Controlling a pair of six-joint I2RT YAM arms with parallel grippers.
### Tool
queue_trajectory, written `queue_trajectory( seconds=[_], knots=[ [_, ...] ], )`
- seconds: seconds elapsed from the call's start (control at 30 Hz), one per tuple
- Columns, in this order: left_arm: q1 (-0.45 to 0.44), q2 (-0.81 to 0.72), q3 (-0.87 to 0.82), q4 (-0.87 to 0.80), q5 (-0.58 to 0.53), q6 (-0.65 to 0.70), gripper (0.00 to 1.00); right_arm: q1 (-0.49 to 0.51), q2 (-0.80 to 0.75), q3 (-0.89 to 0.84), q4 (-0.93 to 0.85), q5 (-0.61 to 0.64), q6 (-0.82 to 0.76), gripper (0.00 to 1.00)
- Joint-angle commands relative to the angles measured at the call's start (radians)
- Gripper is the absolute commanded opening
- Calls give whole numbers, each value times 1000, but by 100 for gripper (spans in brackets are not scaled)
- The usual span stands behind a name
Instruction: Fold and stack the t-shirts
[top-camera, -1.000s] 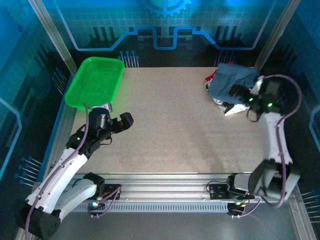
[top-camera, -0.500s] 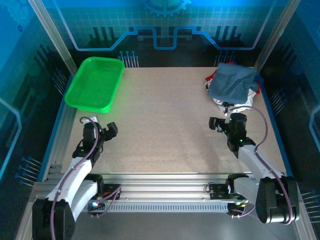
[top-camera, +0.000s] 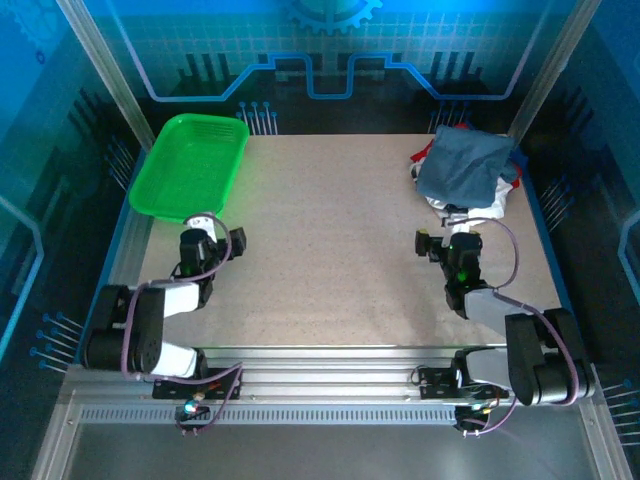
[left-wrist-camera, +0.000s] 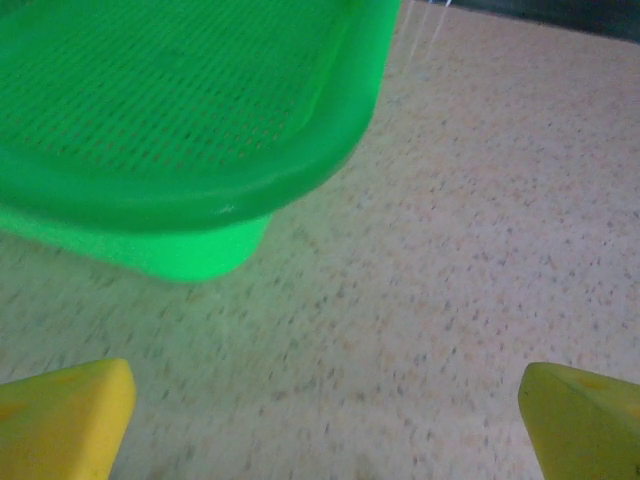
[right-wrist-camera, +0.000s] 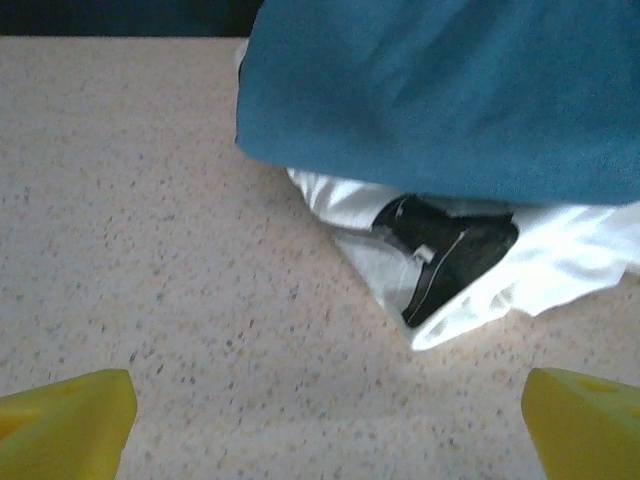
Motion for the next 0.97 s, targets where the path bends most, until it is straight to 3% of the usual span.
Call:
queue_trajectory(
  seconds=[0.0, 0.03, 0.1, 0.17, 0.23, 0.27, 0.3, 0.93],
  knots=[
    [12, 84, -13, 226, 69, 69, 99, 6, 88, -14, 212, 83, -22, 100],
    [13, 54, 1, 150, 60, 59, 99, 5, 127, -3, 236, 76, -31, 100],
    [27, 78, 5, 193, 68, 47, 99, 16, 175, 79, 125, 3, -72, 100],
    [29, 71, 11, 171, 72, 46, 99, 18, 262, 85, 224, 32, -81, 100],
    [28, 72, 12, 167, 68, 47, 99, -13, 224, 99, 126, -12, -37, 100],
    [26, 72, 15, 161, 61, 50, 99, -12, 239, 79, 187, -9, -48, 100],
    [23, 75, 16, 166, 54, 53, 99, -11, 225, 93, 130, -9, -40, 100],
    [17, 73, 21, 154, 48, 56, 99, -11, 230, 90, 147, -15, -46, 100]
  ],
)
